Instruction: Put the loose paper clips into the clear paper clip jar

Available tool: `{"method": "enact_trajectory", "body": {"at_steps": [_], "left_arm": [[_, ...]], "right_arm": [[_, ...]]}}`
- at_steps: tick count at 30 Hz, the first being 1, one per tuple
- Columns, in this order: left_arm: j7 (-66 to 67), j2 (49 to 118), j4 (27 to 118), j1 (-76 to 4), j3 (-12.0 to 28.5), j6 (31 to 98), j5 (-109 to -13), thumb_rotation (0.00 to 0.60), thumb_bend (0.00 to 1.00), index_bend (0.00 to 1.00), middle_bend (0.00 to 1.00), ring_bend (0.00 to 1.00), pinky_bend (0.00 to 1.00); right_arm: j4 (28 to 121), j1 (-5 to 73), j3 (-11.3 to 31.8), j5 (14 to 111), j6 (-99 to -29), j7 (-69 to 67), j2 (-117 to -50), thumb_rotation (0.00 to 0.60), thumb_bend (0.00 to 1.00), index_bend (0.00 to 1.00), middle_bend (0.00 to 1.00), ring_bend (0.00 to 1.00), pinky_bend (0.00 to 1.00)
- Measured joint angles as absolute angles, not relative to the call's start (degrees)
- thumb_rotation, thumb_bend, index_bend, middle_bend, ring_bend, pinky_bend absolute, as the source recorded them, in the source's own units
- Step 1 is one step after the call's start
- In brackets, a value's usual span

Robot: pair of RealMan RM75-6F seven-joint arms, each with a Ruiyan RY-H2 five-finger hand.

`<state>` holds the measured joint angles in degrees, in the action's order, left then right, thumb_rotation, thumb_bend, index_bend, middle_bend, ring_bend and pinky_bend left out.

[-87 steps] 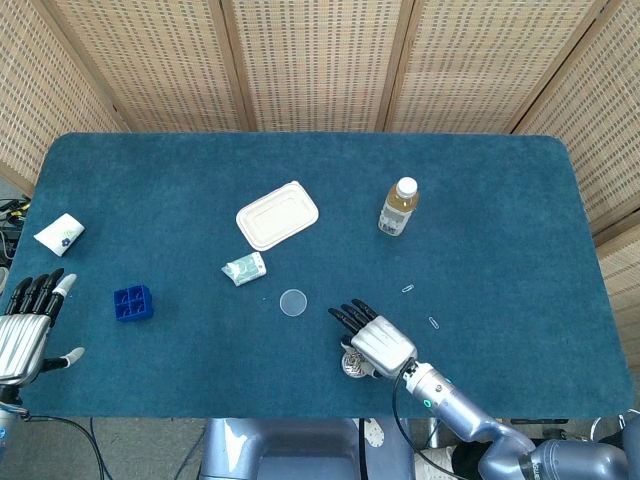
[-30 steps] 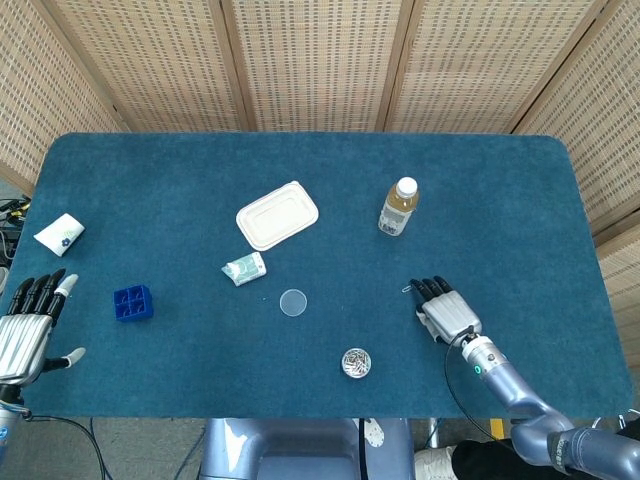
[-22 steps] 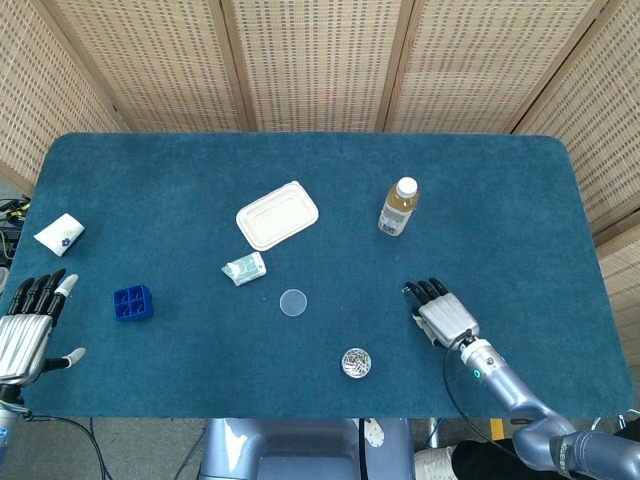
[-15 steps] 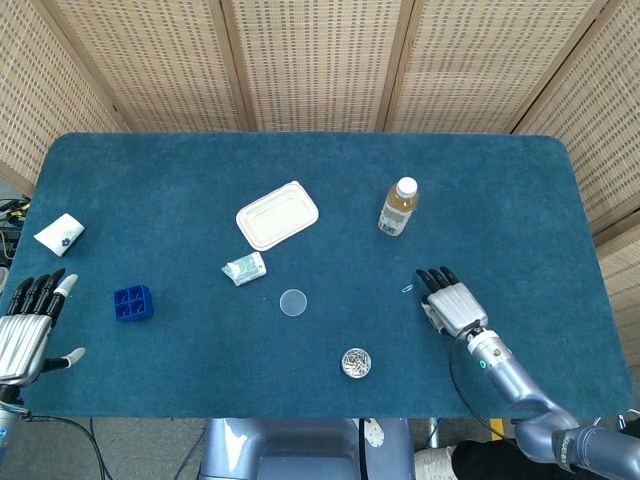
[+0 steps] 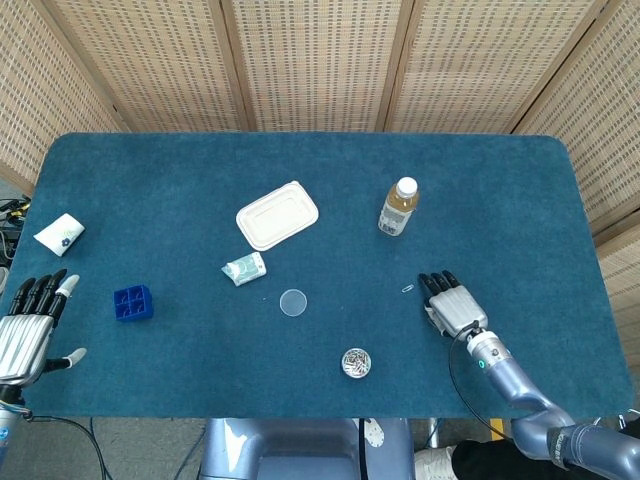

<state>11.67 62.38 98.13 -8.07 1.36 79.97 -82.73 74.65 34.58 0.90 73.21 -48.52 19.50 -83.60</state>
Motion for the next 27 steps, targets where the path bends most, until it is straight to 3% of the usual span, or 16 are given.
{"method": "enact_trajectory", "body": {"at_steps": [12, 14, 18, 27], "left_arm": [[11.1, 62.2, 98.0, -8.0, 1.4, 80.1, -82.8, 0.6, 0.0, 0.0, 0.0, 0.0, 0.0], [11.1, 62.1, 98.0, -8.0, 1.4, 80.3, -82.8, 0.6, 0.0, 0.0, 0.0, 0.0, 0.0], [11.1, 62.2, 98.1, -7.9, 1.4, 80.3, -83.0, 0.6, 0.0, 0.0, 0.0, 0.0, 0.0], [11.4, 62.2, 98.1, -7.9, 1.3, 80.3, -83.0, 0.6, 0.0, 0.0, 0.0, 0.0, 0.0]], "right_arm": [[78.9, 34.3, -0.7, 77.5, -50.9, 20.1, -82.2, 0.6, 0.6, 0.53, 0.01, 0.0, 0.0], [79.2, 34.0, -0.5, 78.0, -52.1, 19.4, -82.1, 0.6, 0.56, 0.53, 0.01, 0.0, 0.0], [79.5, 33.4, 0.7, 78.2, -54.3, 17.1, -82.0, 0.6, 0.36, 0.5, 0.01, 0.0, 0.0], [81.4, 32.5, 1.1, 73.2, -51.0, 15.1, -81.1, 0.6, 0.34, 0.5, 0.01, 0.0, 0.0]]}}
